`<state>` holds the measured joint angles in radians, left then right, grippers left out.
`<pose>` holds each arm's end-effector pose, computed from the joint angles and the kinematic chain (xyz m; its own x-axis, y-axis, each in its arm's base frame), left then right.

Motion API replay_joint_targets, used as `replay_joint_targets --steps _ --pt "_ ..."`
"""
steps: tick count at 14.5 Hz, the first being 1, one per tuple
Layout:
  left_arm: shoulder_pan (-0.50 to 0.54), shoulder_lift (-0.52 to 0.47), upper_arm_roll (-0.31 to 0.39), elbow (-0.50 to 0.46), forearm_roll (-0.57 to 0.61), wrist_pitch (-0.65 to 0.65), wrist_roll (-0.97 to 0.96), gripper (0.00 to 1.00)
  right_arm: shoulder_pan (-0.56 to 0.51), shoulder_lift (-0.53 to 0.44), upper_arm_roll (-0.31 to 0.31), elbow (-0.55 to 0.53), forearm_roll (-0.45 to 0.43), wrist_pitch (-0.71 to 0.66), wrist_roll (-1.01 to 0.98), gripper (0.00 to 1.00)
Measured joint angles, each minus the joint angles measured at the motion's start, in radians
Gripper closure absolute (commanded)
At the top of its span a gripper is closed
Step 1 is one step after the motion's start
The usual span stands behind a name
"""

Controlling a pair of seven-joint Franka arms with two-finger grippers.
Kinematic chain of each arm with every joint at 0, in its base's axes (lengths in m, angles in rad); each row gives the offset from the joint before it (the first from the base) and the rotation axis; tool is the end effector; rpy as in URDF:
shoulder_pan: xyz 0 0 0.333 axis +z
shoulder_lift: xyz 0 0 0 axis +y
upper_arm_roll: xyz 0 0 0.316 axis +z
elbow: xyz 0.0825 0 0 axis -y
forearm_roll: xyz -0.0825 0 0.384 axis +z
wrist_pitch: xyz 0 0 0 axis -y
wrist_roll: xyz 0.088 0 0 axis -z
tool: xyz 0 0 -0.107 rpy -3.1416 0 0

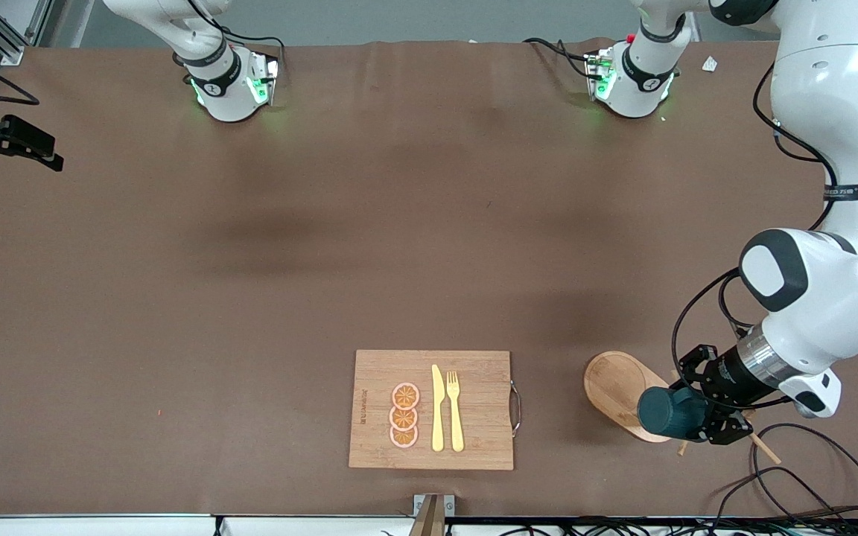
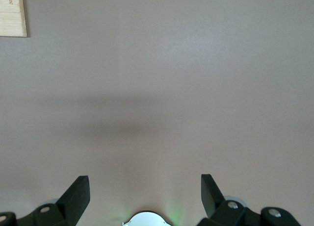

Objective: Transfer cup from left to right arm and place
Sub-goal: 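Lift the mug off the stand and carry it toward the table middle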

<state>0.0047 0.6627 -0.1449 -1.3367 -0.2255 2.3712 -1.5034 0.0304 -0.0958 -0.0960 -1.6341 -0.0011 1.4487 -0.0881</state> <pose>0.7594 -0.0818 0.3833 0.0762 0.9609 -0.2663 0.9347 0.0241 0.3546 0.5099 -0.0362 0.6357 0.9958 0.0239 -0.0889 0.0226 -0.9996 -0.0159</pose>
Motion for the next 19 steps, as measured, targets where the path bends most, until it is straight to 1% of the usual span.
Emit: replay_joint_targets --steps 4,7,11,15,17,19 --pt "-0.016 -0.013 -0.003 0.006 0.000 -0.004 0.000 0.28 0.000 0.000 0.000 0.000 0.000 0.000 0.000 0.00" --pt "-0.038 -0.036 -0.006 0.006 0.000 -0.046 -0.021 0.28 0.000 0.000 0.000 0.000 0.000 0.000 0.000 0.00" --pt "-0.114 -0.088 -0.006 0.007 0.010 -0.109 -0.099 0.28 0.000 0.000 0.000 0.000 0.000 0.000 0.000 0.00" --pt "-0.246 -0.103 -0.008 0.007 0.157 -0.119 -0.244 0.28 0.000 0.000 0.000 0.000 0.000 0.000 0.000 0.00" --pt "-0.333 -0.103 -0.008 0.005 0.220 -0.119 -0.289 0.28 0.000 0.000 0.000 0.000 0.000 0.000 0.000 0.00" --pt "-0.432 -0.101 -0.005 0.001 0.325 -0.119 -0.338 0.28 0.000 0.000 0.000 0.000 0.000 0.000 0.000 0.00"
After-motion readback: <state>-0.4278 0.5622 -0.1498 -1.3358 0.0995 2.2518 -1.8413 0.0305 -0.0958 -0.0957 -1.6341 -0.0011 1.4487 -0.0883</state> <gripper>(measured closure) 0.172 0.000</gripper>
